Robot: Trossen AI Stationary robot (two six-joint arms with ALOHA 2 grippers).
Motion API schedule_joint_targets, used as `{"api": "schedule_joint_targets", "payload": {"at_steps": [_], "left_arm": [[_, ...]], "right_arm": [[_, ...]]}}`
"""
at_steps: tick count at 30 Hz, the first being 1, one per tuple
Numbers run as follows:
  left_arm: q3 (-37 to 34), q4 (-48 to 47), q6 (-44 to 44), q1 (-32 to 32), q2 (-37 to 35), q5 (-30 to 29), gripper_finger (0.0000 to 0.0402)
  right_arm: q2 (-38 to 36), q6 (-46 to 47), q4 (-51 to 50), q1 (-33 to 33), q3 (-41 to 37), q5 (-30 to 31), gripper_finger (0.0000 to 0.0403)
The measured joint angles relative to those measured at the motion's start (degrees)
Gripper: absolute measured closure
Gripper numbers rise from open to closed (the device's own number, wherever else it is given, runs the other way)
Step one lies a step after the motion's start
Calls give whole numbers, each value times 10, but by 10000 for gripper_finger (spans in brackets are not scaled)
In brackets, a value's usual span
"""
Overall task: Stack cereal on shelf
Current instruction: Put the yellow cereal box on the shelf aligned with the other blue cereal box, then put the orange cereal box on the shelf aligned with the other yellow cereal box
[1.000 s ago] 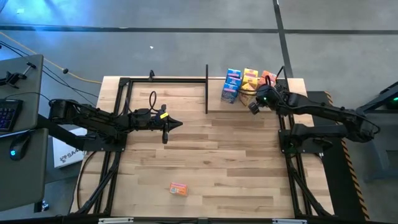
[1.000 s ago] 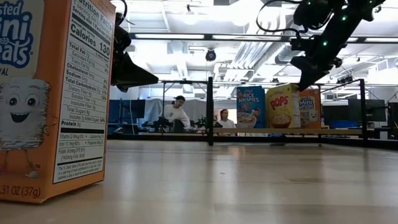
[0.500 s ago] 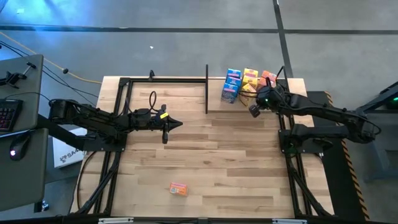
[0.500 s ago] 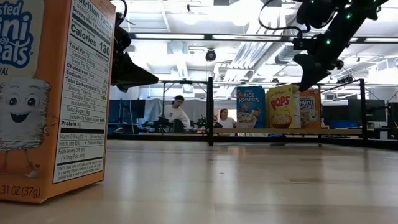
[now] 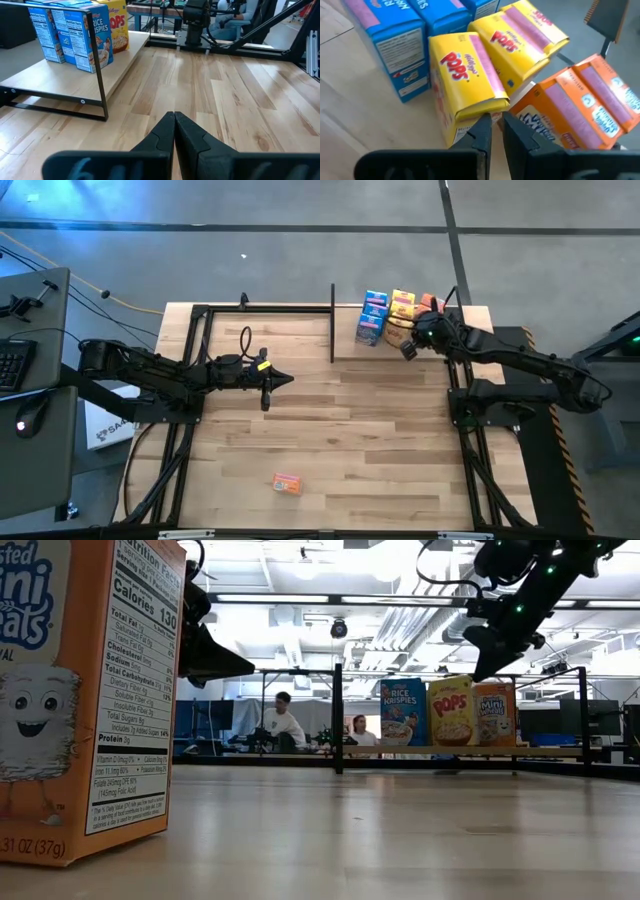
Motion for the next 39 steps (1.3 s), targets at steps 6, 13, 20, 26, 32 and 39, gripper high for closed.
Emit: {"api": "schedule_joint_targets", "payload": {"at_steps": [6,13,20,26,32,39], "left_arm": [[0,0,0,0,0,0,398],[0,0,0,0,0,0,398],[0,2,0,0,0,0,398],[0,2,0,0,0,0,398],[0,2,0,0,0,0,398],[0,2,0,0,0,0,398]], "right_arm": [[0,-20,11,-8,0,0,376],[-9,-54,0,15,36,26,376],[16,-37,144,82,33,-142,376],[123,-39,231,126,20,-72,376],[221,-31,303,122,19,-2,376],[247,8,309,111,20,43,376]]}}
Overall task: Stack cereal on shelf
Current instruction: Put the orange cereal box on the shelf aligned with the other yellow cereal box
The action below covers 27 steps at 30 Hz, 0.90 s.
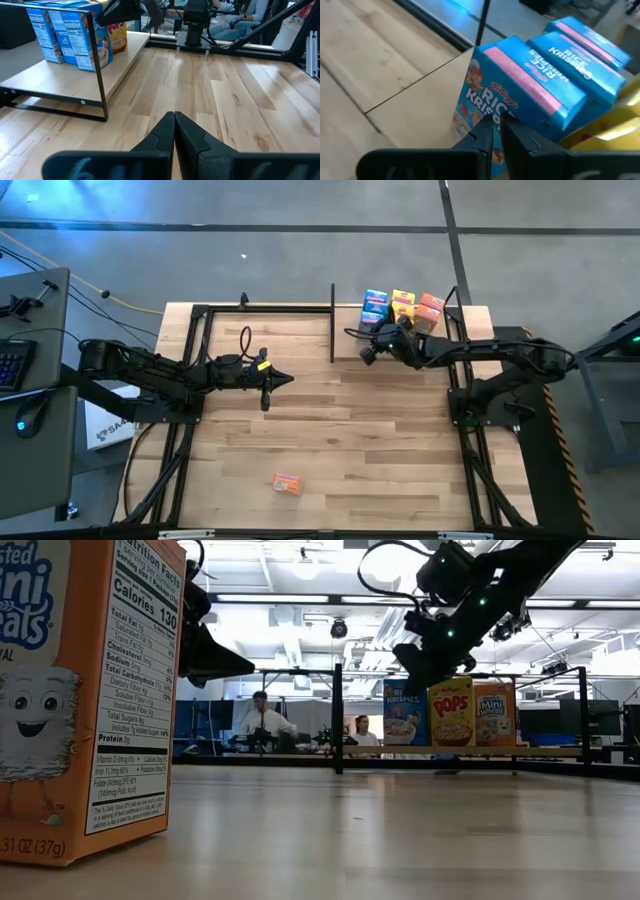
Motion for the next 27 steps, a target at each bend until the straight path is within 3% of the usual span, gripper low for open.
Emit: {"api": "schedule_joint_targets", "payload": {"at_steps": [12,18,21,27], "left_arm": [[0,-1,0,0,0,0,398],[0,1,1,0,0,-1,398],[0,1,2,0,0,-3,398],[0,1,5,0,0,-4,398]], "right_arm": [[-19,-8,-6,7,0,8,375],[-59,1,-21,70,0,-84,362],[-52,38,-19,141,0,-128,323],[-5,130,35,295,13,-125,194]]}}
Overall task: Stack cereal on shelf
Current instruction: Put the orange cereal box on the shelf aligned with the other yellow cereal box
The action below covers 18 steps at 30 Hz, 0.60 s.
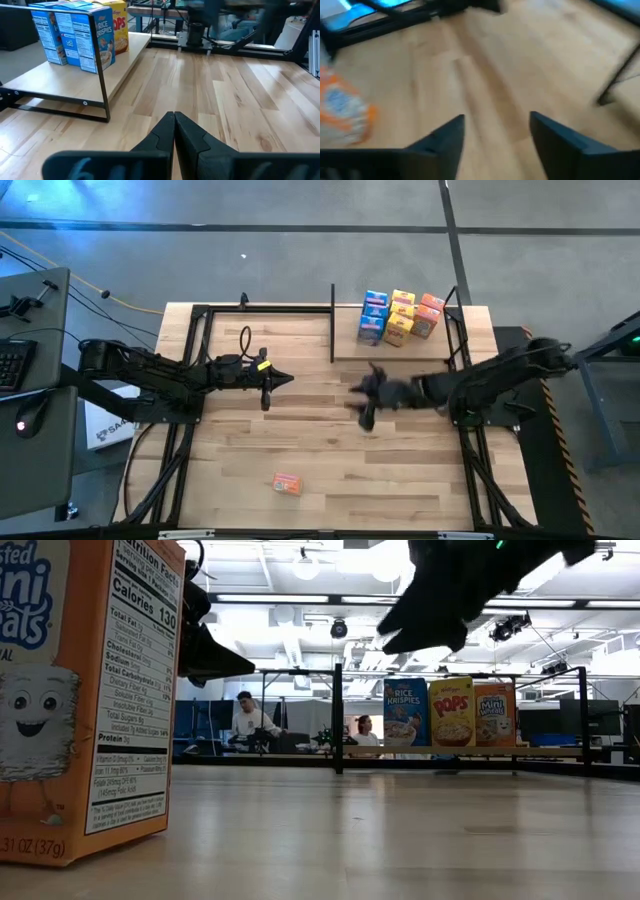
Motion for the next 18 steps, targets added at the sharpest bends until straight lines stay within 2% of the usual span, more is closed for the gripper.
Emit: {"api": "schedule_joint_targets", "payload": {"at_steps": [3,6,12,18], "left_arm": [[0,0,-5,0,0,-1,398],[0,0,-10,-1,0,-1,398],[0,0,-14,-6,0,-1,399],[0,-3,-14,-15,0,0,399]], "right_arm": [[47,40,-1,60,37,36,135],[103,63,-5,101,96,51,102],[222,52,-85,145,282,55,89],[336,27,-137,163,461,23,88]]}}
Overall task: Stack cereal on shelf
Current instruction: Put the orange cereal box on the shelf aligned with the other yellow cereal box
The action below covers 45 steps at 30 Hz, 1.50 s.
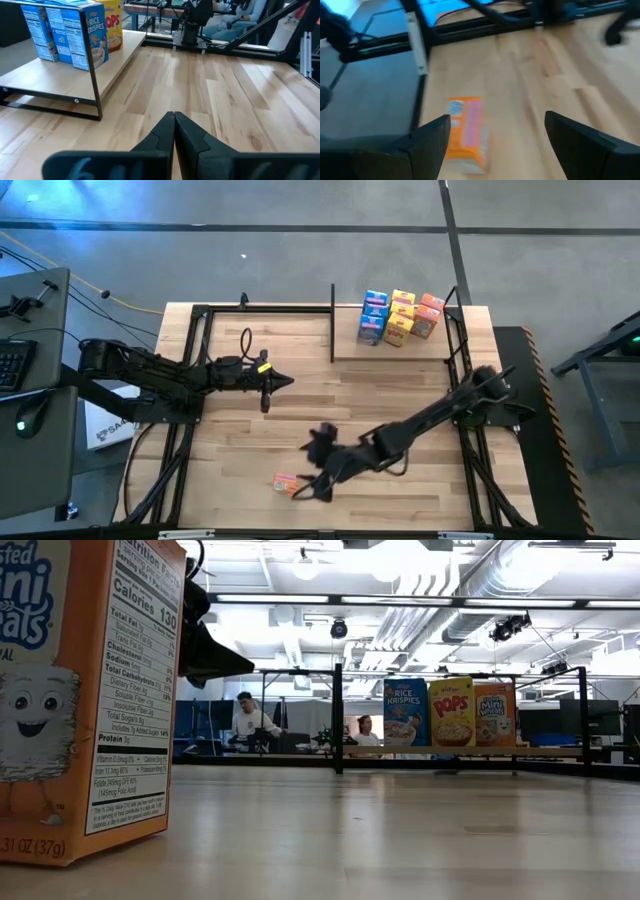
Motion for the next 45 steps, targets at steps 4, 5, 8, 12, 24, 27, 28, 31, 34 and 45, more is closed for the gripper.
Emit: {"api": "schedule_joint_targets", "payload": {"at_steps": [4,5,8,12,24,27,28,31,34,45], "left_arm": [[0,-1,4,-5,0,0,399],[0,-1,4,-6,0,0,399],[0,-6,1,-6,0,2,399],[0,-14,0,-6,0,2,399],[0,-17,-5,-6,0,2,399],[0,-17,-5,-6,0,2,399],[0,-17,-5,-6,0,2,399],[0,-17,-5,-6,0,2,399],[0,-17,-5,-6,0,2,399],[0,-17,-5,-6,0,2,399]], "right_arm": [[72,-1,-67,7,119,-16,88],[89,-1,-86,8,147,-16,88],[139,0,-138,8,226,-16,88],[195,28,-213,8,314,-21,88],[265,74,-300,9,408,-29,88],[265,83,-316,9,408,-29,88],[265,88,-321,9,408,-30,88],[268,95,-328,9,408,-42,89],[274,97,-334,9,407,-58,91],[282,100,-355,5,407,-66,218]]}}
